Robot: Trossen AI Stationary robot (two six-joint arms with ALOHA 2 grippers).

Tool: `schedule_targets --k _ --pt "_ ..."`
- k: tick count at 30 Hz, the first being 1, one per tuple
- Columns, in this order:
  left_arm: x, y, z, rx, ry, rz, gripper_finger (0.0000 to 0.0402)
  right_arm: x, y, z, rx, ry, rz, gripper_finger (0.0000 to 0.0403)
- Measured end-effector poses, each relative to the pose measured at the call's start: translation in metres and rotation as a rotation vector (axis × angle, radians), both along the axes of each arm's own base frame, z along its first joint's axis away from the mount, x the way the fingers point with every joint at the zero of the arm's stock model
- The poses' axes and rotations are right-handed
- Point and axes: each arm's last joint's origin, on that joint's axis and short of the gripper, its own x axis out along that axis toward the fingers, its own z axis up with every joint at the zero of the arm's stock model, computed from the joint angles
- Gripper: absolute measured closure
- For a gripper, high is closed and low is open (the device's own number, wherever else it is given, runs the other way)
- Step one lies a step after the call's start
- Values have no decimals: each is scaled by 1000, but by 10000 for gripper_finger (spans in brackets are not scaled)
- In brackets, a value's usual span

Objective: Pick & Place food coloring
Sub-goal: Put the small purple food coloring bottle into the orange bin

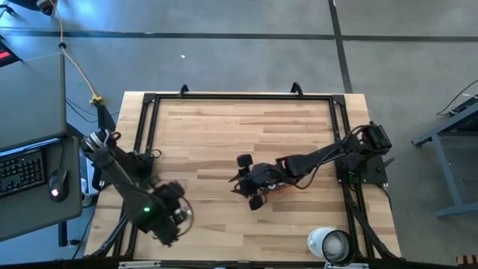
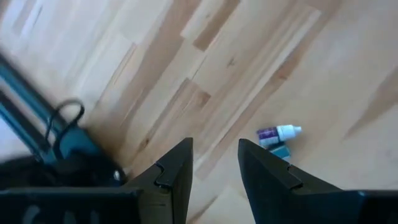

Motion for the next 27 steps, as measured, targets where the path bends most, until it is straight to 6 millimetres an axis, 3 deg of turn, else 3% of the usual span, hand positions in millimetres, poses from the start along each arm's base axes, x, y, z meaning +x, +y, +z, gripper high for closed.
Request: schedule_targets --k 5,10,13,18,27 --pt "-37 7 -19 -98 -96 248 276 -8 2 -23 158 -173 49 256" --pt "-58 19 -62 -183 -193 486 276 -22 2 -48 183 -123 113 257" --pt "-56 23 -88 -228 -198 518 276 -30 1 -60 151 -105 144 258" --pt "-41 24 -114 -377 -263 506 276 -35 0 -66 142 -113 151 257" --pt "-19 32 -120 -446 -292 452 276 -35 0 -65 108 -139 172 257"
